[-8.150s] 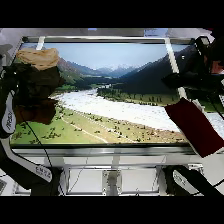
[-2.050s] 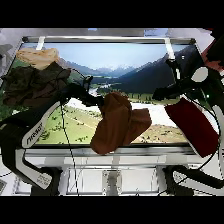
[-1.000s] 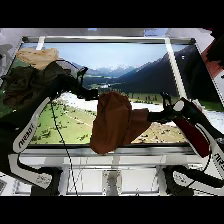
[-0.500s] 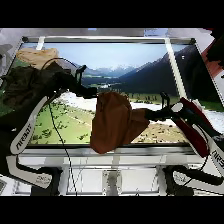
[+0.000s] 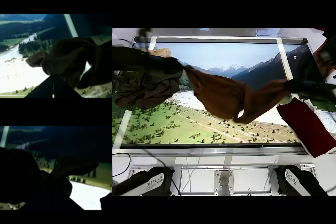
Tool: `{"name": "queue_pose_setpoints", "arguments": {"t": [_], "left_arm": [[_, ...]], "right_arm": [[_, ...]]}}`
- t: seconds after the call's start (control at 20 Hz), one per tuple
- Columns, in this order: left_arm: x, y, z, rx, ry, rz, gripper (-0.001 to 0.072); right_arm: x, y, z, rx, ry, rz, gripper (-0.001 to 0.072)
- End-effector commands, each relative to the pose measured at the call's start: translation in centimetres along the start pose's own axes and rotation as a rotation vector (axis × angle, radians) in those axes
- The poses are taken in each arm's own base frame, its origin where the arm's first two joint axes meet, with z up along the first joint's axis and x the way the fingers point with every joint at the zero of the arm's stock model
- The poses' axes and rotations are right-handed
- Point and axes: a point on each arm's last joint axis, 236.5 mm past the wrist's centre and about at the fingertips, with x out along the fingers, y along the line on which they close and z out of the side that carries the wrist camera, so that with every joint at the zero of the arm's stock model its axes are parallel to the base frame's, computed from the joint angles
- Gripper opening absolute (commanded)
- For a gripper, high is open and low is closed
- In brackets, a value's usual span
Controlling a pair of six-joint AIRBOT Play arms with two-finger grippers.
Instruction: Fold the shirts.
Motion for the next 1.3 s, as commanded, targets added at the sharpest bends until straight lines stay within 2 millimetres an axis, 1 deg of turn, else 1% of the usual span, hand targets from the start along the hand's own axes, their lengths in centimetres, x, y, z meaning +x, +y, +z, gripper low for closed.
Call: {"name": "queue_pose_setpoints", "arguments": {"t": [0.0,0.05,0.15,0.2,0.25,0.3,0.35,0.4,0.45,0.5,0.55,0.6,0.65,0.7,0.75,0.8,0.85,0.9,0.95,1.0,1.05,1.1,1.15,1.2,1.25], "left_arm": [[-9.8,-4.1,0.3,0.132,-0.139,0.071,0.0012],[-12.6,-5.2,0.4,0.174,-0.204,0.103,0.0012],[-17.6,-6.4,0.4,0.226,-0.326,0.197,0.0011],[-19.8,-6.3,0.4,0.212,-0.38,0.256,0.0011],[-21.2,-6.1,0.0,0.194,-0.404,0.29,0.0011],[-21.9,-6.1,-0.5,0.192,-0.409,0.311,0.0011],[-22.1,-6.1,-0.9,0.194,-0.401,0.317,0.0011],[-22.0,-5.6,-1.0,0.192,-0.39,0.335,0.0011],[-21.7,-4.1,-1.0,0.186,-0.369,0.385,0.0011],[-21.2,-1.7,-1.2,0.149,-0.331,0.456,0.0011],[-20.4,0.7,-1.6,0.101,-0.283,0.513,0.0011],[-18.9,2.8,-2.4,0.069,-0.215,0.554,0.0011],[-16.6,4.5,-3.4,0.045,-0.137,0.559,0.0011],[-14.0,5.7,-4.6,0.018,-0.062,0.539,0.0011],[-10.8,6.6,-6.1,-0.017,0.013,0.498,0.0011],[-7.2,7.6,-8.0,-0.061,0.088,0.449,0.0011],[-3.7,8.8,-10.0,-0.107,0.148,0.412,0.0011],[-0.7,10.2,-12.1,-0.147,0.198,0.395,0.0011],[1.9,11.5,-14.8,-0.187,0.261,0.387,0.0011],[3.9,12.5,-17.3,-0.223,0.321,0.38,0.0011],[5.5,13.2,-19.6,-0.257,0.38,0.372,0.0011],[6.6,13.7,-21.2,-0.281,0.417,0.367,0.0011],[7.5,14.2,-22.0,-0.295,0.436,0.367,0.0011],[8.2,14.6,-22.4,-0.303,0.444,0.367,0.0011],[8.6,14.9,-22.4,-0.305,0.438,0.37,0.0011]], "right_arm": [[-11.3,3.6,5.5,-0.152,-0.254,-0.07,0.0028],[-13.8,4.7,6.5,-0.193,-0.315,-0.089,0.0028],[-17.6,6.3,7.8,-0.253,-0.408,-0.123,0.0028],[-18.9,6.7,8.5,-0.272,-0.445,-0.137,0.0028],[-19.6,7.2,8.9,-0.279,-0.468,-0.137,0.0028],[-19.9,7.6,9.4,-0.279,-0.487,-0.126,0.0028],[-19.9,7.8,9.7,-0.27,-0.501,-0.108,0.0029],[-19.4,7.6,10.1,-0.261,-0.503,-0.104,0.0028],[-18.6,6.9,10.6,-0.248,-0.496,-0.107,0.0029],[-17.1,6.0,10.9,-0.231,-0.471,-0.108,0.0028],[-15.2,5.0,10.9,-0.206,-0.427,-0.1,0.0028],[-12.5,4.0,10.4,-0.171,-0.357,-0.076,0.0028],[-9.6,3.1,9.5,-0.128,-0.273,-0.038,0.0028],[-5.9,2.3,8.1,-0.064,-0.176,0.02,0.0029],[-2.2,1.4,6.2,-0.006,-0.084,0.061,0.0029],[1.9,0.5,3.5,0.043,0.022,0.086,0.0028],[5.7,0.0,0.5,0.081,0.117,0.104,0.0028],[9.5,-0.4,-2.8,0.116,0.21,0.115,0.0029],[12.6,-0.6,-5.7,0.141,0.275,0.114,0.0029],[15.7,-0.9,-8.3,0.16,0.322,0.104,0.0029],[18.1,-1.1,-10.0,0.173,0.34,0.09,0.003],[20.2,-1.3,-11.2,0.175,0.338,0.07,0.003],[21.8,-1.5,-11.6,0.174,0.323,0.053,0.0032],[22.9,-1.8,-11.1,0.17,0.28,0.032,0.0101],[23.3,-2.1,-10.2,0.16,0.234,0.013,0.0303]]}}
